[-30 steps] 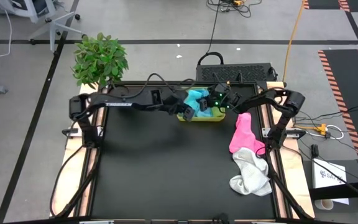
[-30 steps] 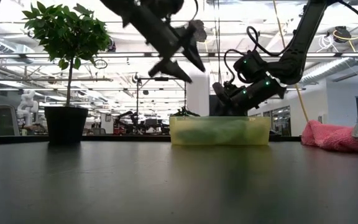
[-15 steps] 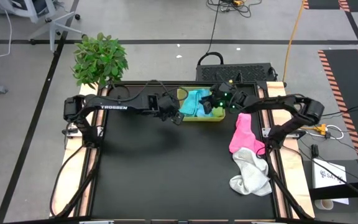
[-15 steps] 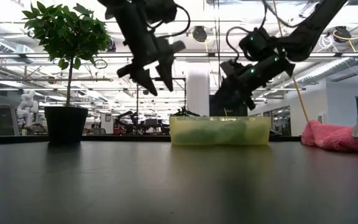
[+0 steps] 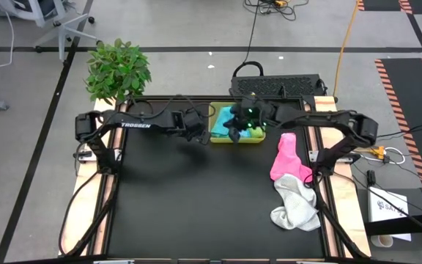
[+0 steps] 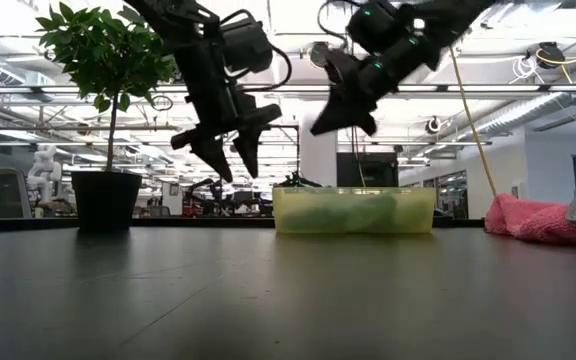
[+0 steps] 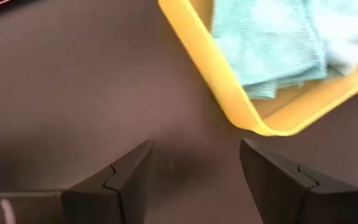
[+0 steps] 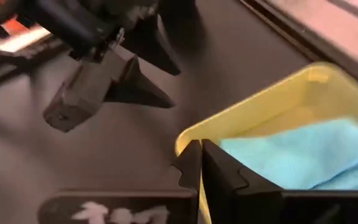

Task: Fold microfiber towels
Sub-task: Put the blue microfiber cloth into the bin

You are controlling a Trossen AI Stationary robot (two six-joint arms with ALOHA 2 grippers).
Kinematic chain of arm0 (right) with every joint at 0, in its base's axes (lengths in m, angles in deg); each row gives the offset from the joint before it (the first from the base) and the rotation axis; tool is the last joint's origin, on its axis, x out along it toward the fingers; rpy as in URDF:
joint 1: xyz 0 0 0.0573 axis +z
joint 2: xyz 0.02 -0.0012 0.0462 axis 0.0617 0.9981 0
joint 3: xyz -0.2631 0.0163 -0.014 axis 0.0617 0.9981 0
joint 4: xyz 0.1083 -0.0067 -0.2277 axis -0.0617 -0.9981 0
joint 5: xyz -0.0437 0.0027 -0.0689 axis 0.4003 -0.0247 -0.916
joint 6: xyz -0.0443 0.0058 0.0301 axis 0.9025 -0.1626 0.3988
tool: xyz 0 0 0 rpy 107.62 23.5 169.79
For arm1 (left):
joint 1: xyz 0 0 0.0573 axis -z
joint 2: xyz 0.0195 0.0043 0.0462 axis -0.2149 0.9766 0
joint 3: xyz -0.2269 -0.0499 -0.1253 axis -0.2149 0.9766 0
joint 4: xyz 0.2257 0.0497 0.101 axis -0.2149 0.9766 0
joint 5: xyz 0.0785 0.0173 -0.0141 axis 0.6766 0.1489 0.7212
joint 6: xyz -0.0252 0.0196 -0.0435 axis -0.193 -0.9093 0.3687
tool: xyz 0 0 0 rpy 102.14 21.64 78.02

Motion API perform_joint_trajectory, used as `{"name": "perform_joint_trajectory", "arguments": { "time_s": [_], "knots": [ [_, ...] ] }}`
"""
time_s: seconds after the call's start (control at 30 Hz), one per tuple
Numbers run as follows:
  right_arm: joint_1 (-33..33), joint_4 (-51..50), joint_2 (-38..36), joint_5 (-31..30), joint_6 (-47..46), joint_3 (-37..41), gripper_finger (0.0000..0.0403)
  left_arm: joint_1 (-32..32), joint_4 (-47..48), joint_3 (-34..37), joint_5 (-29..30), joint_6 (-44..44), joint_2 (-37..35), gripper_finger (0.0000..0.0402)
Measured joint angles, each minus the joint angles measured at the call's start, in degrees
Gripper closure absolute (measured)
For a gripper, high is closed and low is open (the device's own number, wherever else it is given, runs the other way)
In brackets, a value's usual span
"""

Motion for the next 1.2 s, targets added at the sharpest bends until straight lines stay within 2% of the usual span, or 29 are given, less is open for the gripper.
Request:
{"name": "perform_joint_trajectory", "arguments": {
  "time_s": [0.07,0.2,0.33,0.5,0.63,0.83,1.0,1.07,1.2],
  "knots": [
    [-0.48,-5.13,2.35,-1.23,2.85,-4.90,0.0402,-0.87,-0.11,0.02,-1.01,-0.89,0.00,0.0165],
    [-1.84,-12.50,9.34,-0.19,2.69,-11.99,0.0402,-2.34,-0.21,0.02,-3.53,-3.56,0.00,0.0165],
    [-2.04,-15.22,16.53,1.97,2.20,-15.97,0.0403,-3.70,0.50,0.02,-5.55,-6.39,0.00,0.0165],
    [-1.27,-17.33,21.96,2.05,2.18,-19.59,0.0403,-4.92,6.37,0.02,-5.85,-8.55,0.00,0.0165],
    [-1.01,-18.41,23.88,3.29,2.16,-19.69,0.0403,-5.79,10.12,0.02,-5.84,-8.98,0.00,0.0165],
    [-1.05,-24.32,24.85,3.45,5.90,-19.67,0.0403,-6.94,10.02,0.02,-5.79,-7.37,0.00,0.0165],
    [-1.05,-33.37,24.65,3.02,11.46,-19.65,0.0403,-7.40,9.67,0.02,-5.64,-4.16,0.00,0.0165],
    [-1.01,-36.64,24.38,1.14,13.03,-19.63,0.0403,-7.41,9.34,0.01,-5.63,-3.30,0.00,0.0165],
    [-0.94,-38.56,21.46,0.25,14.91,-19.56,0.0403,-7.44,7.65,0.02,-5.58,-2.52,0.00,0.0165]
  ]
}}
